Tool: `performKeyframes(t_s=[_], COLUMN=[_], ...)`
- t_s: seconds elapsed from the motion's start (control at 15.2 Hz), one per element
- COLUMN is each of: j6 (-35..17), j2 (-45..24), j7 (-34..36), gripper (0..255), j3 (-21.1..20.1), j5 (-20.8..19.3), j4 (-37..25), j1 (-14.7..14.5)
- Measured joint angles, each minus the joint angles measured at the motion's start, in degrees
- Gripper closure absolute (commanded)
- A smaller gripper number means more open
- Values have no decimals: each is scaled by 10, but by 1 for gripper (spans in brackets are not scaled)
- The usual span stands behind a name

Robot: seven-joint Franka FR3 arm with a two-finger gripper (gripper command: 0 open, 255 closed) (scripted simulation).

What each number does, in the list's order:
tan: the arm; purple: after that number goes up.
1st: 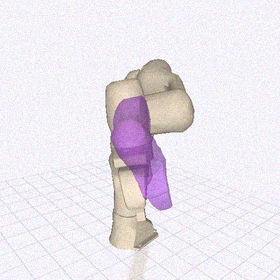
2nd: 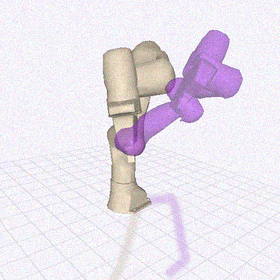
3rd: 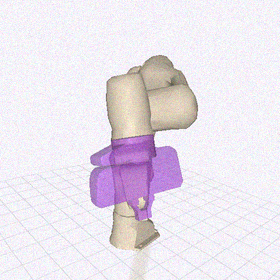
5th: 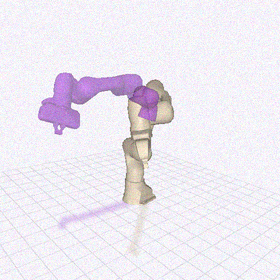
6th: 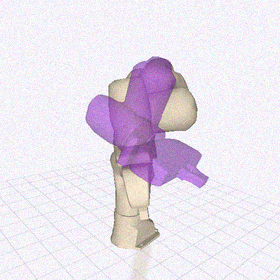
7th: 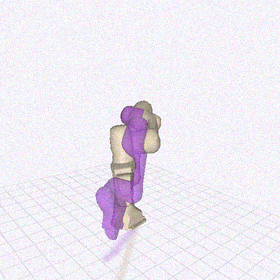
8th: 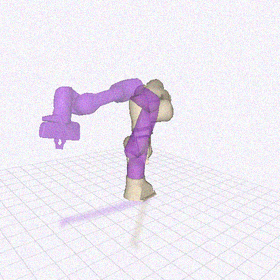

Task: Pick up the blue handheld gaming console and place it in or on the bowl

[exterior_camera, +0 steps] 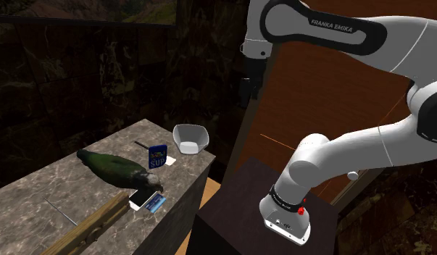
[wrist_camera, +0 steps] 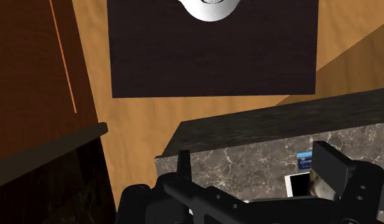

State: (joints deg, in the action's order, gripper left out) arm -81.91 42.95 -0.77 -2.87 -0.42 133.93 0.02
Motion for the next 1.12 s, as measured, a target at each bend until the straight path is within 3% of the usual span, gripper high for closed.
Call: performKeyframes(t_s=[0.2,0.59,1.12], j6=[-25,-149,-304], j2=[-11,-81,-224], j7=[-19,-109,-229], gripper=[0,0,0], j3=[6,32,58], j5=[-5,-24,-33], j4=[12,54,47], j1=[-4,-23,-51])
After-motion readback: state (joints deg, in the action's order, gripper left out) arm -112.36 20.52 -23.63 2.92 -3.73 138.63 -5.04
